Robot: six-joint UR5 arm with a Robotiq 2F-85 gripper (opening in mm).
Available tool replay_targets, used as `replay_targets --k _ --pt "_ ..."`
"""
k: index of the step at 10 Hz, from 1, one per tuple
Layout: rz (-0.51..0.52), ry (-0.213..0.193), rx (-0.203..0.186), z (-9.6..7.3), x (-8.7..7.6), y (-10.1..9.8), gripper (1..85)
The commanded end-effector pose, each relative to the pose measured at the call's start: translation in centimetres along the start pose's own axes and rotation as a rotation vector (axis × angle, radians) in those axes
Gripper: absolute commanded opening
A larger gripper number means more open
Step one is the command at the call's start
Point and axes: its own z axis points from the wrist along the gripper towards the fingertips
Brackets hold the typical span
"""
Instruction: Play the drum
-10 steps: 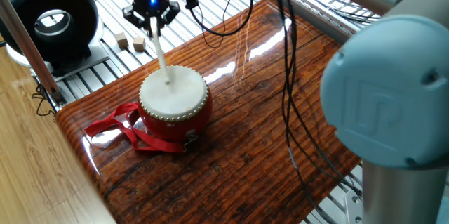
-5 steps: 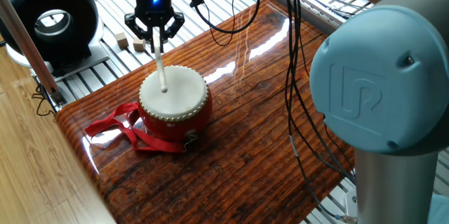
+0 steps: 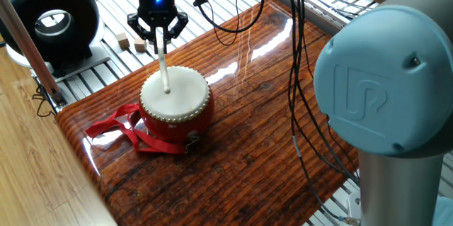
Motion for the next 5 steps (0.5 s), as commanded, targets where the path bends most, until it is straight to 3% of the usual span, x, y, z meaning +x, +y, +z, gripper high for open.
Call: replay_targets --k 1,2,3,4,5 --pt "0.006 -0.039 0.011 0.5 -0.5 0.1 1.0" --pt "-0.004 -0.088 0.047 1.3 -1.2 -0.4 1.0" --pt "-0.006 -0.129 0.045 2.5 -2.0 -0.1 1.0" --pt "-0.061 -0.342 0.070 2.4 -7.1 -0.3 1.0" --pt "-0.172 -0.570 0.174 -0.5 -12.2 -1.6 1.0"
